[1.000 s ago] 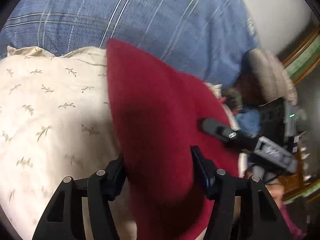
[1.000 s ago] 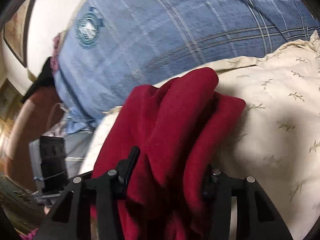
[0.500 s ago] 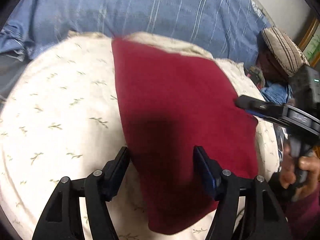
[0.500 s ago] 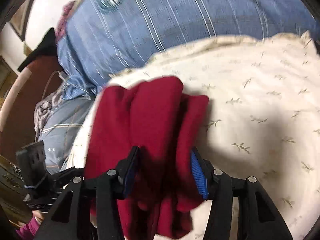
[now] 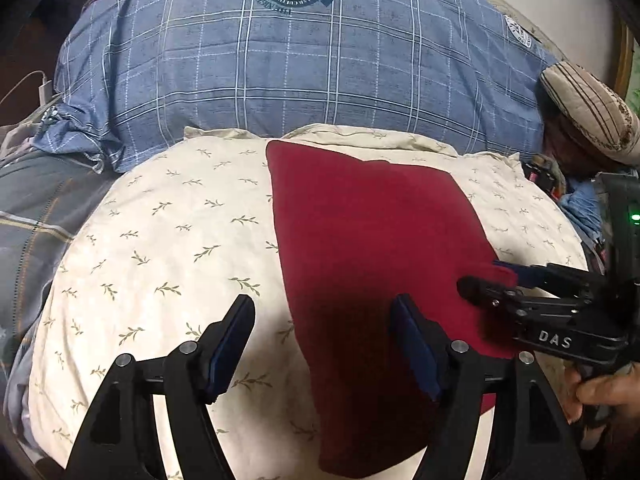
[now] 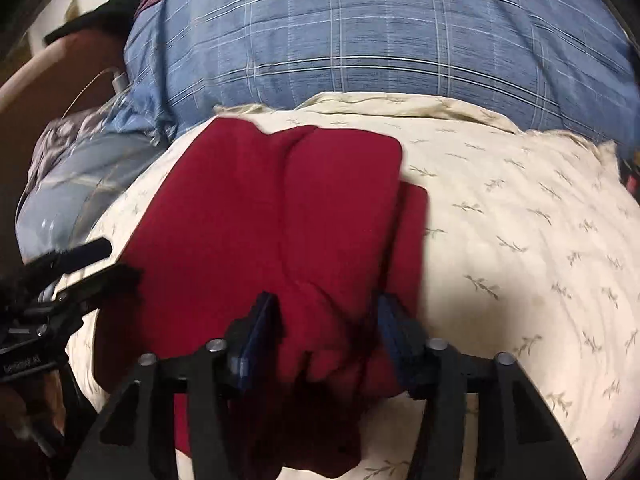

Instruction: Fold small clothes

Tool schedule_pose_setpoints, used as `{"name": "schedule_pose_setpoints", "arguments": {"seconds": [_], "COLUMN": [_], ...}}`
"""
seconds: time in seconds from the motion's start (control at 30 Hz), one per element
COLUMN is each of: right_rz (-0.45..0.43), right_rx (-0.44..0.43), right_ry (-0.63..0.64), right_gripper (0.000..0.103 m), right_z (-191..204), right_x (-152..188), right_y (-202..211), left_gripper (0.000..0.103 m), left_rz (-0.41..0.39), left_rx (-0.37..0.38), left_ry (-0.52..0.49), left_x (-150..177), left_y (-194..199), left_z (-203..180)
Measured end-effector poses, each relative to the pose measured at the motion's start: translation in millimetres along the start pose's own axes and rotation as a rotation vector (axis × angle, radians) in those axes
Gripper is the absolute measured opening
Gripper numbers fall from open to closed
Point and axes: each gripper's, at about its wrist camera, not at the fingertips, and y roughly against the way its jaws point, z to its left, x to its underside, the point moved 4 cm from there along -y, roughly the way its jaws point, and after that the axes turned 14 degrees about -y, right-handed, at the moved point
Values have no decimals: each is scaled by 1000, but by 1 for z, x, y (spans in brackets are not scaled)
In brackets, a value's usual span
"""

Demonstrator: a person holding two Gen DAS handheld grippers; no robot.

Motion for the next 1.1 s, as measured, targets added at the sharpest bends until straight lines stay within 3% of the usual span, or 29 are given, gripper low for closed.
{"name": "schedule_pose_setpoints", "arguments": {"seconds": [0.2, 0.27, 0.33, 0.5, 0.7, 1.1], "right_rz": [-83, -126, -160, -214, -203, -202], "right_rx": [31, 43, 46, 46, 60, 56], "right_ry": [79, 84, 80, 55, 43, 6], "right_gripper": [57, 63, 76, 87, 88, 90], "right_z": [22, 22, 26, 28, 28, 21], "right_x": [13, 17, 16, 20, 28, 32], "right_y": [32, 45, 51, 63, 62, 67], "left_gripper": [71, 71, 71, 71, 71, 71], "left_rz": [-27, -35, -38, -43, -103, -106], "left_rx": [-46, -65, -69, -48, -81, -90], "left_ry": [12, 10, 12, 17, 12, 20], "left_x": [9, 12, 12, 14, 17, 23], "left_y": [20, 26, 31, 41, 63, 73], "left_z": [0, 0, -2, -2, 0, 5]}}
